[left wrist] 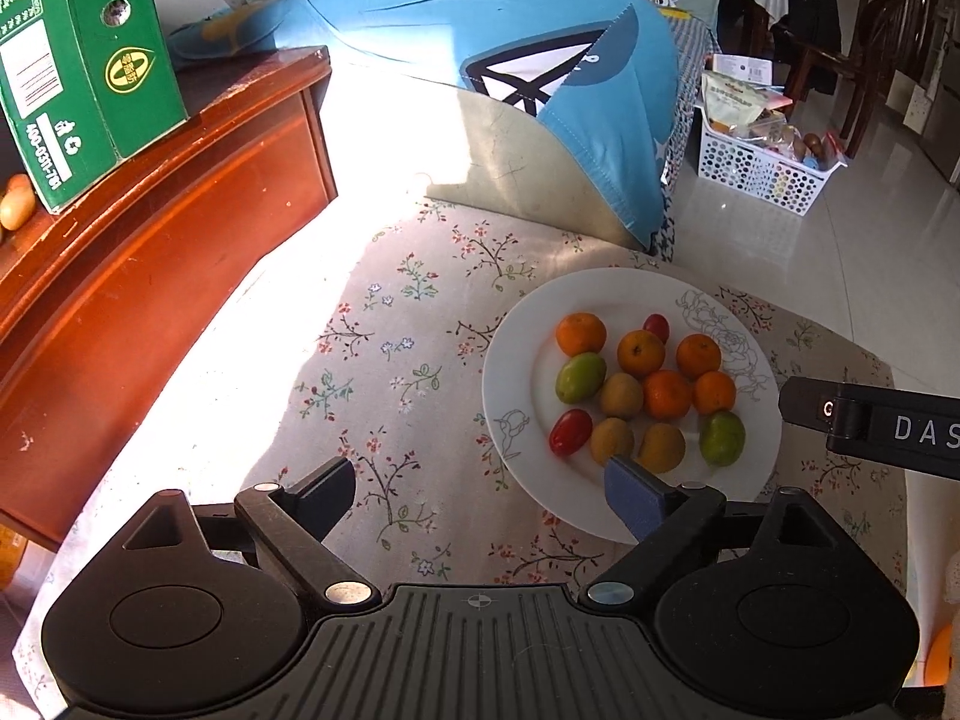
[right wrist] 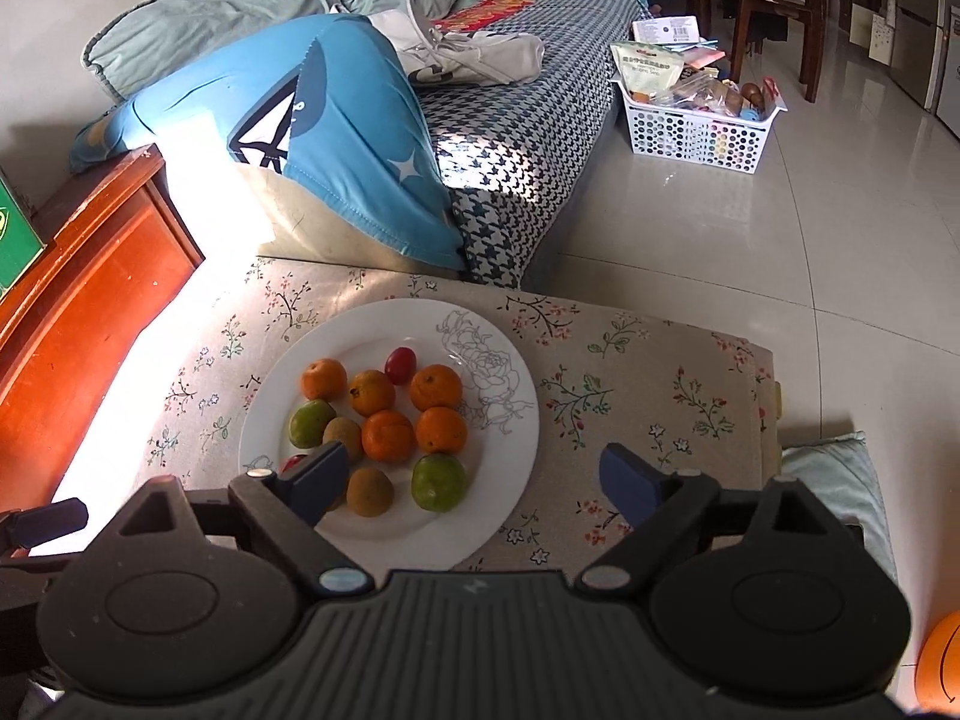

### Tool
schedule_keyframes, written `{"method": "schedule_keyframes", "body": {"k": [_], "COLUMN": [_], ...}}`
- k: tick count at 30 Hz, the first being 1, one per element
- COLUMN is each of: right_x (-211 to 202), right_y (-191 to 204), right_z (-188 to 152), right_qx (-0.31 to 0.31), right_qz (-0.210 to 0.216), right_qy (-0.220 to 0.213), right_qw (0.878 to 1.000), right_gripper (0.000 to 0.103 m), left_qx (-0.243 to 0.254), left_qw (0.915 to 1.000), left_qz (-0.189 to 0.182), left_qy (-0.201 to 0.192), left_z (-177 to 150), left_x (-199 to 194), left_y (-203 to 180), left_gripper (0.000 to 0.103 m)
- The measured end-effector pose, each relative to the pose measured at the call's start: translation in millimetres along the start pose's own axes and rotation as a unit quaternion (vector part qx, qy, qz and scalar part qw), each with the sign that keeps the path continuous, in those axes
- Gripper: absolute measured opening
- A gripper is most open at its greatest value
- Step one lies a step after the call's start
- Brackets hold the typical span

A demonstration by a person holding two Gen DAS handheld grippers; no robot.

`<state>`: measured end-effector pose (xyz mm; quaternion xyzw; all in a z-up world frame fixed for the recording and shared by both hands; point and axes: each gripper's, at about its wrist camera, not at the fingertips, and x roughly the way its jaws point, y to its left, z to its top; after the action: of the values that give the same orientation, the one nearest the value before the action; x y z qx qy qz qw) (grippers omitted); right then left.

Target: Organize fruits

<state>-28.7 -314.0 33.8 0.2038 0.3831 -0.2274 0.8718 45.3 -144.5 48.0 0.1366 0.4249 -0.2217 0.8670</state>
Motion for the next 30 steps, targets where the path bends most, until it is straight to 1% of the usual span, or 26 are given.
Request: {"method": "schedule_keyframes", "body": {"k": [6, 14, 21, 30], "right_x": [-5, -3, 1, 8], "right_y": [3, 16, 17, 21], "right_z": [-15, -23, -24, -26], "right_qx": [-0.014, -0.061, -0.062, -0.073], "right_qz": [-0.012, -0.038, -0.040, -0.052], "right_qy": [0.005, 0.002, 0.011, 0.023], "right_qw": [1.000, 0.997, 0.997, 0.996], "right_gripper": [0.091, 0.092, 0.093, 0.095], "left_qx": [-0.017, -0.038, -0.040, -0.038], "left_qw": [0.9997, 0.9984, 0.9975, 0.9971], "left_qz": [0.016, 0.040, 0.053, 0.059], "left_qy": [0.005, 0.013, 0.023, 0.030], "left_z": [-7, -8, -8, -9], "left_x": [-7, -3, 7, 12], "left_y": [5, 11, 8, 6], "left_gripper": [0.093, 0.093, 0.093, 0.093]}}
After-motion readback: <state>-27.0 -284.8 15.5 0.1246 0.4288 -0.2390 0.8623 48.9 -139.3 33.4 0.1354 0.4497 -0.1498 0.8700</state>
